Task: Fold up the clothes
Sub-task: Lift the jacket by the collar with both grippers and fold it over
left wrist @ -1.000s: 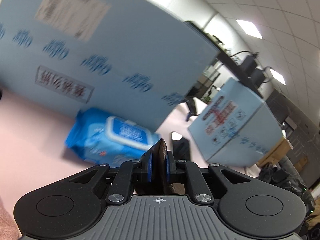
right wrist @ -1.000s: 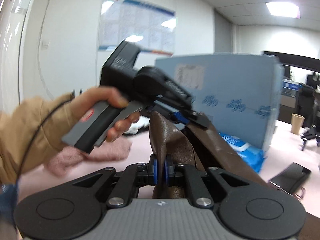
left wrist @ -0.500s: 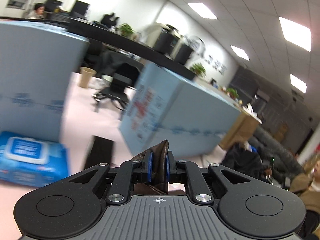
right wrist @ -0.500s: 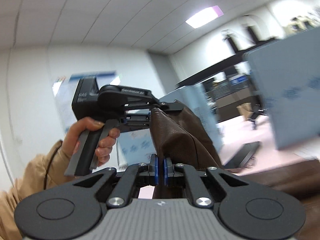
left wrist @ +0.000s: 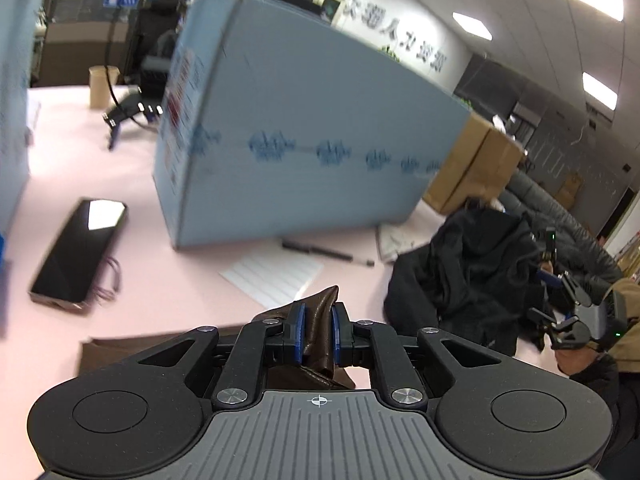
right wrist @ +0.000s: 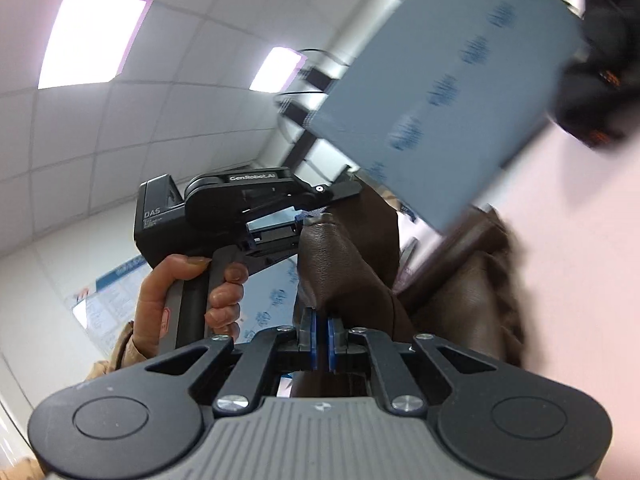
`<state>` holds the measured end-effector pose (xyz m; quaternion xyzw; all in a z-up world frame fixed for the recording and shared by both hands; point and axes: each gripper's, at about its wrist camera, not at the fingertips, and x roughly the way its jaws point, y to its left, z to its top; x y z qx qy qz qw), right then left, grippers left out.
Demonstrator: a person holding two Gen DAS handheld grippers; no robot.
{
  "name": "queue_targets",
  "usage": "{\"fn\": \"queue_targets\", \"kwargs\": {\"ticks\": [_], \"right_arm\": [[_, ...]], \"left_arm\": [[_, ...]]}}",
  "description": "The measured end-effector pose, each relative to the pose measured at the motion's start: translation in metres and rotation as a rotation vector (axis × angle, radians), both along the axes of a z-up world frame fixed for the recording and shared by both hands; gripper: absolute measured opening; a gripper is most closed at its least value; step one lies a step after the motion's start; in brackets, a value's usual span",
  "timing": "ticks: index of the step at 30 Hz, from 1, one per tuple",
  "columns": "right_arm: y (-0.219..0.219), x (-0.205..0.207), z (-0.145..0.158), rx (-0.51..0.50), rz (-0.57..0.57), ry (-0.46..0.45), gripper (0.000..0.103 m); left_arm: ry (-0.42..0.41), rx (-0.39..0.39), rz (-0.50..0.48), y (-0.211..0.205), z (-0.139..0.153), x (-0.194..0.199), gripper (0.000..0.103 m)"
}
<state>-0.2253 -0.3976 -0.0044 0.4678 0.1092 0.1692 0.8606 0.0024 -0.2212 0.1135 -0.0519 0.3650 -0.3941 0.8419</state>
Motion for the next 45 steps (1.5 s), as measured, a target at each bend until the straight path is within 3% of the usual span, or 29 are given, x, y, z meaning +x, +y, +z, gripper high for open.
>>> {"fn": "queue_targets", "kwargs": {"ticks": [2,5,9,12,17,21,23,27,32,36,37,40,45], "right_arm": [[-0.001,-0.002,-0.002,-0.007,-0.02,0.042,0.006],[-0.002,-0.006,-0.006,-0.005,-0.038,0.112,0.006],[-0.004,-0.013,-0.016,0.031,-0.038,0.142,0.006],[-0.004,-0.015,-0.019,0.052,-0.032,0.135,0.006],[0.0,-0.005,0.002,-0.056,-0.018,0.047,0.006],[0.001,0.002,0.012,-0.133,0.013,0.001,0.006],[0.001,0.002,0.011,-0.203,0.022,0.036,0.006],[-0.004,-0.003,0.005,-0.19,0.027,0.107,0.007],[-0.005,-0.014,0.007,-0.213,0.06,0.168,0.023],[-0.019,-0.018,0.006,-0.129,0.066,0.153,0.03],[-0.024,-0.013,0.0,-0.037,0.092,0.159,0.035],[-0.031,0.011,-0.014,0.153,0.144,0.209,0.036],[-0.023,0.021,-0.007,0.078,0.129,0.218,0.027]], "left_arm": [[0.01,0.012,-0.017,-0.011,-0.007,0.0,0.013],[0.053,-0.032,-0.044,-0.02,-0.017,0.003,0.013],[0.057,-0.055,-0.094,-0.034,-0.024,0.001,0.013],[0.06,-0.13,-0.13,-0.026,-0.017,-0.003,0.013],[0.014,-0.219,-0.111,0.024,0.005,-0.015,0.019],[0.121,-0.264,-0.127,0.063,-0.009,-0.021,0.021],[0.169,-0.289,-0.162,0.075,-0.02,-0.027,0.021],[0.257,-0.303,-0.223,0.075,-0.042,-0.035,0.021],[0.288,-0.266,-0.26,0.064,-0.064,-0.042,0.021],[0.314,-0.286,-0.255,0.065,-0.07,-0.039,0.021],[0.318,-0.294,-0.254,0.066,-0.07,-0.038,0.021],[0.303,-0.304,-0.261,0.069,-0.067,-0.04,0.022],[0.281,-0.313,-0.264,0.077,-0.066,-0.043,0.022]]}}
